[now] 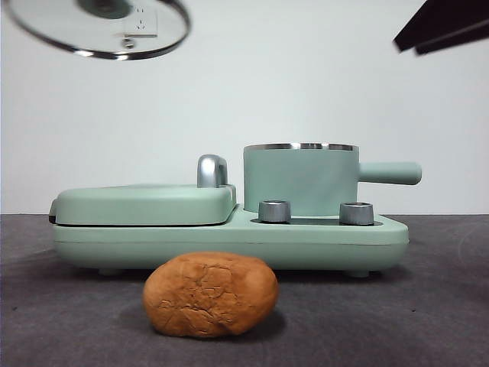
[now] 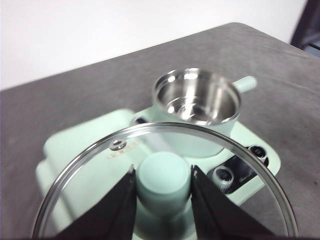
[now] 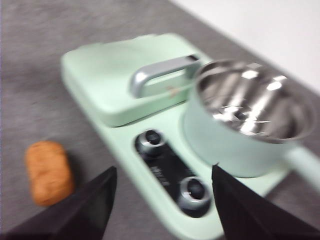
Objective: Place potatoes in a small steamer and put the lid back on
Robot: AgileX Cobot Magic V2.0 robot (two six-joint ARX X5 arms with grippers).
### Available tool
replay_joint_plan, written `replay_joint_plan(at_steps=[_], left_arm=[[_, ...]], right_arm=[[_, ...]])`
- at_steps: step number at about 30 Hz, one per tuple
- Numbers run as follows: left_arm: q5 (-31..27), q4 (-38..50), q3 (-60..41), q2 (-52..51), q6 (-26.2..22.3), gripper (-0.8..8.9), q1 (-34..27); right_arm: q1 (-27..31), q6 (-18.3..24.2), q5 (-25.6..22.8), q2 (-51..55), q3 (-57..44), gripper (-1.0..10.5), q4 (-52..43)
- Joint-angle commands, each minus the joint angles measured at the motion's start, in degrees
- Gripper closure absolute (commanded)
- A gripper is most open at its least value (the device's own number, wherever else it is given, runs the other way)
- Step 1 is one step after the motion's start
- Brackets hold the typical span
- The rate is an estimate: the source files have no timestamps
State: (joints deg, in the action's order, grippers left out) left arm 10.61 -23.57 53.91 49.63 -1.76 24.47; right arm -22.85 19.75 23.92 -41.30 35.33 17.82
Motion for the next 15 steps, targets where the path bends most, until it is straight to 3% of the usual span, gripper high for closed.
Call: replay_joint_plan(at_steps=[1, 7, 15], left_arm=[[-1.92, 0.22, -2.25, -4.63, 2.91, 7.98, -0.24], [-5.57, -6.86, -4.17, -11.78, 2.89, 7.98, -1.29], [-5.95, -8.7, -4.17, -14.91, 2.89, 7.98, -1.79]], right_arm=[[-3.45, -2.08, 0.04, -3.08, 1.09, 6.5, -0.13], [-11.52, -3.26, -1.07, -12.09, 3.69, 6.4, -0.24], [-18.82, -3.26, -2.58, -25.53, 6.54, 6.1, -3.98]])
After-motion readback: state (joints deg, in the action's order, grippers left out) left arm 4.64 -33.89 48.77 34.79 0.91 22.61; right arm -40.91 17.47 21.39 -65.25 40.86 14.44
